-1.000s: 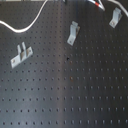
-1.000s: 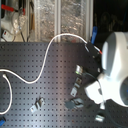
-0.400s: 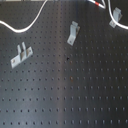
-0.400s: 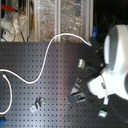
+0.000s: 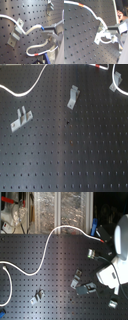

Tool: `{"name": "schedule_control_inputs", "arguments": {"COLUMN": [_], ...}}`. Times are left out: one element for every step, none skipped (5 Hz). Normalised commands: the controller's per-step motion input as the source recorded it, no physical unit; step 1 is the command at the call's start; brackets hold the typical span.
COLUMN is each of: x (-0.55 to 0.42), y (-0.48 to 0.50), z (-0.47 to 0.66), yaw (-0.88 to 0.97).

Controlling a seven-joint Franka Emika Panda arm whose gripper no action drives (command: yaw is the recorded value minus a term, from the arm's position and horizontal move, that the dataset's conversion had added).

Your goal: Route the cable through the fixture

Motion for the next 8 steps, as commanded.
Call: {"name": "schedule_control_inputs", "arguments": {"x": [0.671,0.854,0.963,0.776,0.443,-0.272,-0.332,-0.371], "y": [0.19,0.252,0.025,-0.28,-0.53,-0.292,-0.101,-0.033], "z": [-0.24,-0.15,0.03,0.04,0.09,0.17,0.23,0.29], "yaw": [0.0,0.0,-0.04,-0.08,-0.07,0.0,0.0,-0.07]}}
